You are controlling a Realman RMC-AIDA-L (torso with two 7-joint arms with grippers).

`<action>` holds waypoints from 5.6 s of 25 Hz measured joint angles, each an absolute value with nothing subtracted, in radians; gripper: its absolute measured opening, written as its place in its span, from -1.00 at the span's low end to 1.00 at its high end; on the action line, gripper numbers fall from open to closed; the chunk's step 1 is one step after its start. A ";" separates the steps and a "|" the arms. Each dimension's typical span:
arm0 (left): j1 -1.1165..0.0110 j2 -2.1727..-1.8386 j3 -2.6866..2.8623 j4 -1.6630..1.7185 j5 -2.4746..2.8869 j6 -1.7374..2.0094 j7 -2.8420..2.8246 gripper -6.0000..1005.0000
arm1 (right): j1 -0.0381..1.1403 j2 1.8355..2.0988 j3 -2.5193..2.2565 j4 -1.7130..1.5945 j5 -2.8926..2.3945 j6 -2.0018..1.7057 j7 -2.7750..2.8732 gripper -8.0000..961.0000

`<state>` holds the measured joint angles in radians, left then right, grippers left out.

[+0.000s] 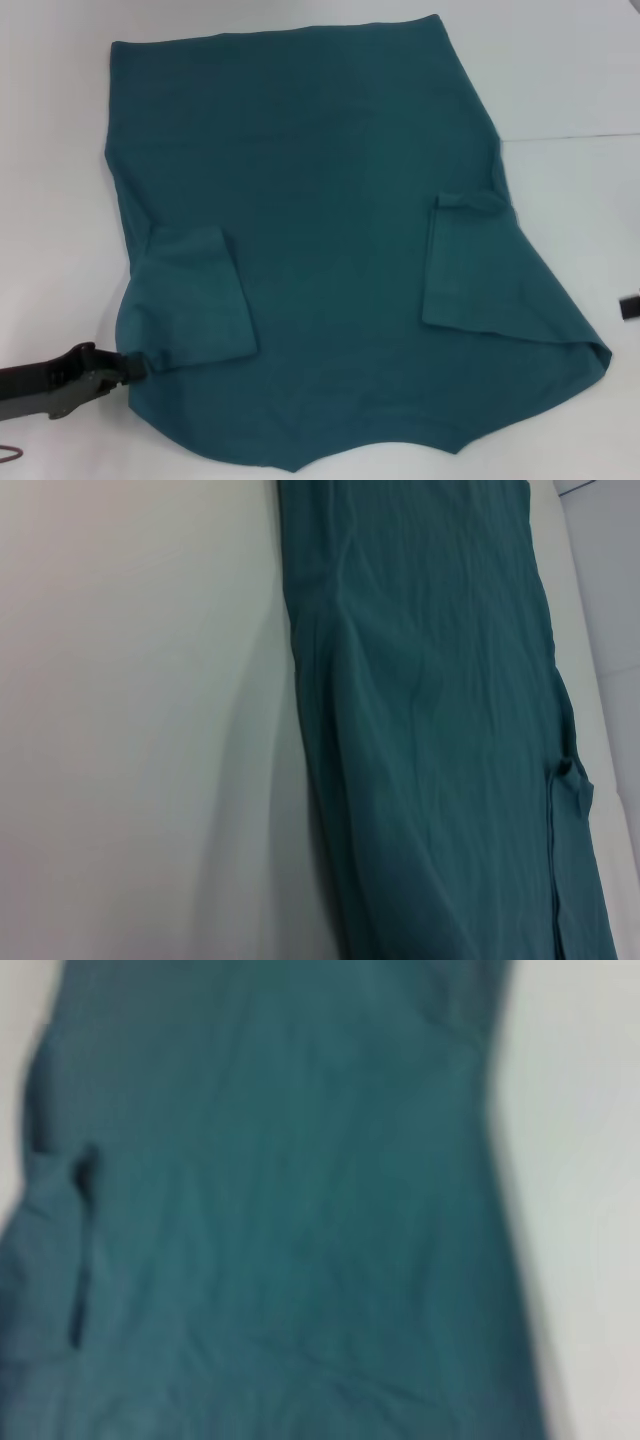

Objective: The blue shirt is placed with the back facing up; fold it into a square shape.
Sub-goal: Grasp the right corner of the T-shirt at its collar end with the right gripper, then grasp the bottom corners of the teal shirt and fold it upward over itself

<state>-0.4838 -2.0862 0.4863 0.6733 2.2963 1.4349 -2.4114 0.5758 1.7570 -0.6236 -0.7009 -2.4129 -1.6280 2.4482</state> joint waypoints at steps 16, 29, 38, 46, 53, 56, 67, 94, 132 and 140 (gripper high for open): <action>-0.485 -2.086 0.486 0.669 2.295 1.431 -2.413 -0.95 | 0.610 1.825 -0.642 -0.694 -2.579 -1.535 2.403 0.08; -0.481 -2.087 0.483 0.669 2.295 1.430 -2.412 -0.95 | 0.644 1.861 -0.651 -0.690 -2.642 -1.498 2.412 0.08; -0.481 -2.087 0.477 0.669 2.295 1.430 -2.411 -0.95 | 0.654 1.874 -0.658 -0.689 -2.663 -1.488 2.416 0.07; -0.482 -2.086 0.477 0.669 2.295 1.423 -2.411 -0.95 | 0.664 1.881 -0.662 -0.688 -2.682 -1.472 2.425 0.07; -0.482 -2.087 0.477 0.669 2.295 1.420 -2.411 -0.95 | 0.676 1.901 -0.705 -0.686 -2.681 -1.450 2.437 0.07; -0.482 -2.088 0.477 0.669 2.295 1.420 -2.412 -0.95 | 0.688 1.905 -0.713 -0.674 -2.679 -1.445 2.440 0.07; -0.481 -2.088 0.477 0.669 2.295 1.417 -2.412 -0.95 | 0.735 1.929 -0.711 -0.649 -2.673 -1.444 2.432 0.06; -0.480 -2.076 0.486 0.695 2.309 1.495 -2.396 -0.95 | 0.705 1.916 -0.697 -0.712 -2.672 -1.527 2.428 -0.92; -0.401 -2.072 0.470 0.849 2.449 1.804 -2.328 -0.95 | 0.555 1.948 -0.543 -0.775 -2.576 -1.849 2.211 -0.89; -0.493 -2.041 0.419 0.802 2.380 1.780 -2.372 -0.95 | 0.559 1.904 -0.468 -0.771 -2.440 -1.820 2.170 -0.88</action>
